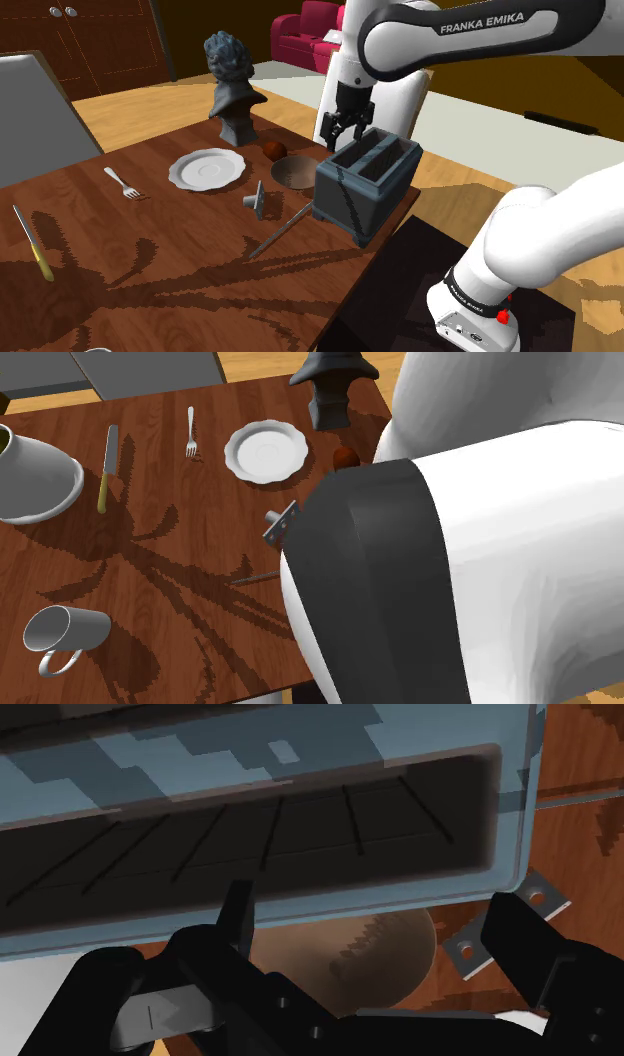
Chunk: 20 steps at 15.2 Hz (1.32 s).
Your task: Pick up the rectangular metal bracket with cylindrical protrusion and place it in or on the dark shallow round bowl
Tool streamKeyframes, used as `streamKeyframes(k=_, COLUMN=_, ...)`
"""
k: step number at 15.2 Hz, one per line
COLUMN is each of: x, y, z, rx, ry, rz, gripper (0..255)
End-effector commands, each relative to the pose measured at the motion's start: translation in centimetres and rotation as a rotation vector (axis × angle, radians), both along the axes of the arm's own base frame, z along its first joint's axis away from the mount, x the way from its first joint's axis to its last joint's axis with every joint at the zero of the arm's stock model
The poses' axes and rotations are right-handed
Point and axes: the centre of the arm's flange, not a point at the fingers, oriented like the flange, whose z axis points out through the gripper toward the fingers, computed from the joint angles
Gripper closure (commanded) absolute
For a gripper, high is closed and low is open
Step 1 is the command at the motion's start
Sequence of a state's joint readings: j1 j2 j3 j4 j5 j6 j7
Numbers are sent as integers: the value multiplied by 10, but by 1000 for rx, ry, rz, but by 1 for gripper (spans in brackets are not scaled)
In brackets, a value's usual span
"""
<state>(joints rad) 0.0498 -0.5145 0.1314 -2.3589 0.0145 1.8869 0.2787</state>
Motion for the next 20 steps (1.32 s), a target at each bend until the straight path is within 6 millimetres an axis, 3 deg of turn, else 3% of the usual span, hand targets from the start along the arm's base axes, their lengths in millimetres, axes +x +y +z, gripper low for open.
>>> streamKeyframes(k=1, x=17, y=19, z=-15, rx=2, ry=2, rz=-15, gripper=0)
streamKeyframes(k=20, x=164, y=168, z=-157, rx=9, ry=30, rz=-146, gripper=0)
